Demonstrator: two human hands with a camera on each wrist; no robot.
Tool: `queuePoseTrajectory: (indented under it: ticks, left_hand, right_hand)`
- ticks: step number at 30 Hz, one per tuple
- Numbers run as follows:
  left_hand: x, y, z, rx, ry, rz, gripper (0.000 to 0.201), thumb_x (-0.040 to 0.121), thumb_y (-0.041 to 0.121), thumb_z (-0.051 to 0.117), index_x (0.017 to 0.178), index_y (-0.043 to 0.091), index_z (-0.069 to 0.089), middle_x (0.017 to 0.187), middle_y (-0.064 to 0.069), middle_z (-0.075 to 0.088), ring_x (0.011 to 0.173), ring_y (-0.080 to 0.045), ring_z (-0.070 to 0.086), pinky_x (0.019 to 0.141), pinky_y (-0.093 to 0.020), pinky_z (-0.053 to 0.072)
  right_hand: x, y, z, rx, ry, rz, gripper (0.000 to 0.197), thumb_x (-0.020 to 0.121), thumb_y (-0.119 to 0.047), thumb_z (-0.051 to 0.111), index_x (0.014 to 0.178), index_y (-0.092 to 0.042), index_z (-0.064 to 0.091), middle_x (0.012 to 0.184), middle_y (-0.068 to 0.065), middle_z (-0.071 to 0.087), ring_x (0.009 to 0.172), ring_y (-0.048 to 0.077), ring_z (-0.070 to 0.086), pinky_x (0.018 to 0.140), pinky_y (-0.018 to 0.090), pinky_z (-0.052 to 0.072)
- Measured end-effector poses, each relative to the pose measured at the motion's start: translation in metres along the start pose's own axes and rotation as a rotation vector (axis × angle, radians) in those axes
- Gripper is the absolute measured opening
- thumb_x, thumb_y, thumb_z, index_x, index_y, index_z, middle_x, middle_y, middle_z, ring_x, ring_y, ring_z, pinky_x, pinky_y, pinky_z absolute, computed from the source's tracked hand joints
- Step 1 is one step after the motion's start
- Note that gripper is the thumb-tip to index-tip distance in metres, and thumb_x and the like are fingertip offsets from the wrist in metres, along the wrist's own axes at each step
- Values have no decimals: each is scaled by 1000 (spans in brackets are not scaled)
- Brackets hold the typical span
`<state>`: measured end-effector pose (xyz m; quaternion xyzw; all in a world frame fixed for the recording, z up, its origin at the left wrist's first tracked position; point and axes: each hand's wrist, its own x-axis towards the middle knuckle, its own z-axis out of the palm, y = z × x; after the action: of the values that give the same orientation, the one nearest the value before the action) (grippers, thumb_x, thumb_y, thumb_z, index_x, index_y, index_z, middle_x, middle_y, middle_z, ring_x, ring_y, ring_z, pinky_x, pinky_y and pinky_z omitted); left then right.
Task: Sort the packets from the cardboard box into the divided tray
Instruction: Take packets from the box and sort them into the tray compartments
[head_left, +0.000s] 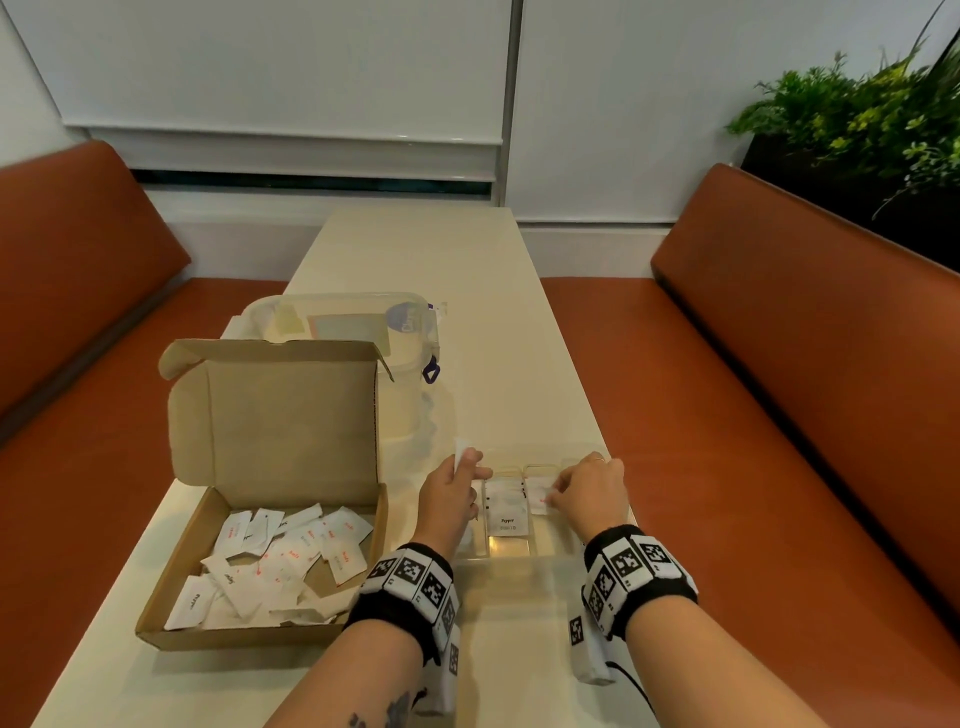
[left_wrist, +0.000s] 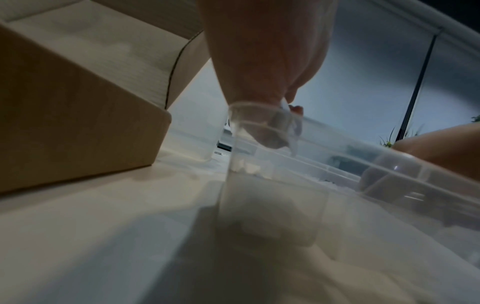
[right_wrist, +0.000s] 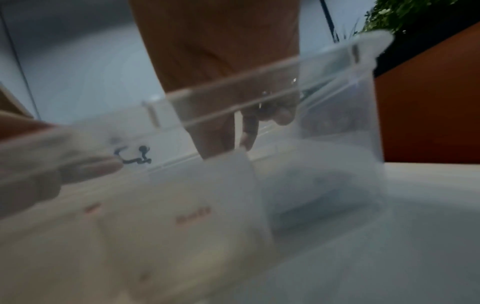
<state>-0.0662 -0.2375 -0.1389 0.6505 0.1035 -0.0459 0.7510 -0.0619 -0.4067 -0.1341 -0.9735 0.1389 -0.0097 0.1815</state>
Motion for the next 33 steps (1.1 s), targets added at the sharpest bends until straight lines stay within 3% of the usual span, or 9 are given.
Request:
queuePoseTrajectory:
  ticks: [3,8,14,21,25,30,33]
  left_hand:
    - [0,0,-1,1,-2,-1,20,99,31,46,97,18,61,94,-6,68,50,-9,36,46,-19,36]
    - [0,0,0,15,-4,-3,20,99,32,46,97,20,61,96,-6,68,51,-9,36,48,-21,37]
    - [0,0,-1,30,-10,-2,19,99,33,46,98,20,61,98,-6,68,52,-9,37,50,-22,39]
    - [-1,2,-2,36,-20,-22,24,99,33,46,105,15,61,99,-6,69,52,-9,39,52,-23,39]
    - [1,6,-1,-80,-37,-102,24,98,23,43,111,9,58,97,-9,68,43,-6,39,44,-20,36]
    - [0,10,-2,-260,-39,-144,27,95,11,35,110,2,56,91,-13,67,46,-8,45,43,-20,41]
    - [-1,18,-1,-386,-35,-113,23,98,4,31,99,1,53,95,-20,63,72,-20,61,63,-26,53]
  right_hand:
    - [-1,0,4,-84,0,-58,16,85,-31,67,95,-19,71,113,2,53,111,20,41,91,31,47]
    - [-5,1,12,-112,15,-140,18,85,-25,62,100,-17,60,111,1,49,106,20,39,82,29,45]
    - [-3,0,15,-61,47,-119,21,83,-20,61,104,-17,56,111,1,48,104,20,39,78,29,45]
    - [-3,3,18,-59,65,-165,12,88,-24,60,94,-18,69,109,-1,48,104,18,38,80,28,48]
    - [-4,2,17,-80,52,-176,12,88,-23,60,96,-18,67,110,1,48,105,19,39,80,28,47]
    - [-9,-10,8,174,164,-180,13,86,-30,64,88,-17,64,94,-5,49,97,15,42,74,24,39]
    - [-18,-31,-1,460,66,-204,19,87,-32,65,78,-15,61,75,-1,61,74,13,54,62,22,38]
